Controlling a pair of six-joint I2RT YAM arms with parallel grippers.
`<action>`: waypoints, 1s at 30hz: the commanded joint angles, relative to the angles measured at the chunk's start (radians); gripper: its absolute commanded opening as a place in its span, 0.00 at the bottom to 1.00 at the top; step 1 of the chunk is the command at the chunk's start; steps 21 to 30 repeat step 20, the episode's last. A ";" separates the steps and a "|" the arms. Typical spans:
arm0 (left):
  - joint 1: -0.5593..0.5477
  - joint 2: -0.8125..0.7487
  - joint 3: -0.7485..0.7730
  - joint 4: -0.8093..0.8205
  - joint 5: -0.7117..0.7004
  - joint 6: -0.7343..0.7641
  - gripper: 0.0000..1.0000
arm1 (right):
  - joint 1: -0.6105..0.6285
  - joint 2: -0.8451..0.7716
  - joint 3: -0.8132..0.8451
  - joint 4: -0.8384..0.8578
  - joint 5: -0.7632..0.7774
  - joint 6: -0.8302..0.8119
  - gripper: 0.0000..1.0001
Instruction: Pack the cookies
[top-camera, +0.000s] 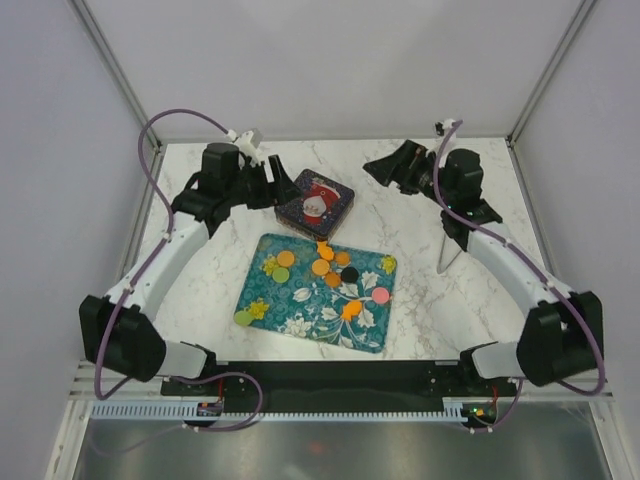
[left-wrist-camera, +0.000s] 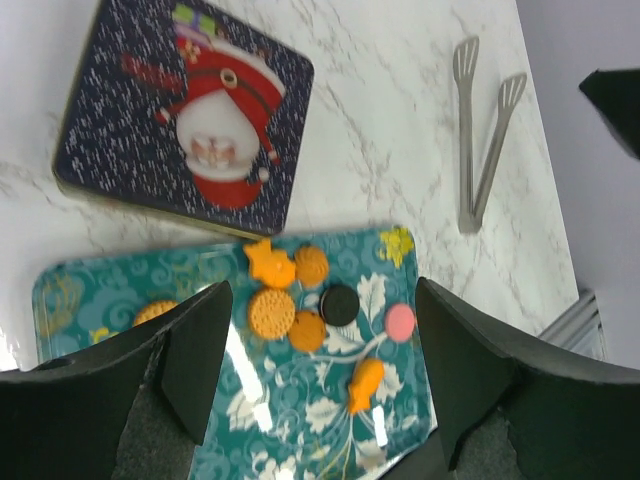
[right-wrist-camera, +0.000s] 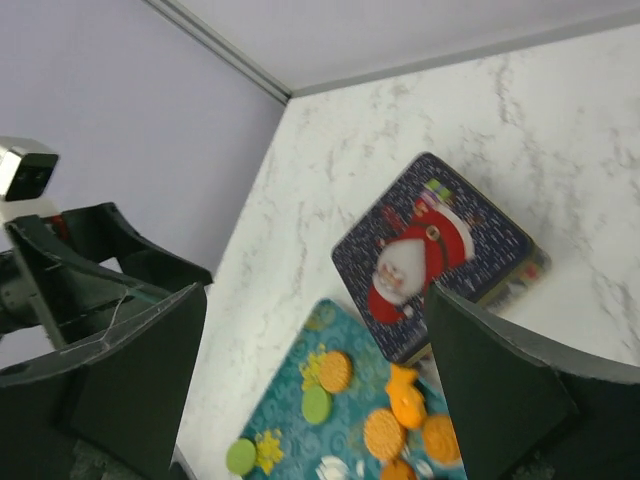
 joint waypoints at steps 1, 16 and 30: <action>-0.022 -0.156 -0.150 0.010 -0.027 0.014 0.82 | -0.005 -0.187 -0.121 -0.109 0.147 -0.125 0.98; -0.040 -0.514 -0.402 -0.089 0.017 0.134 0.84 | -0.007 -0.531 -0.303 -0.405 0.459 -0.266 0.98; -0.039 -0.520 -0.412 -0.092 0.020 0.158 0.84 | -0.005 -0.535 -0.299 -0.397 0.463 -0.271 0.98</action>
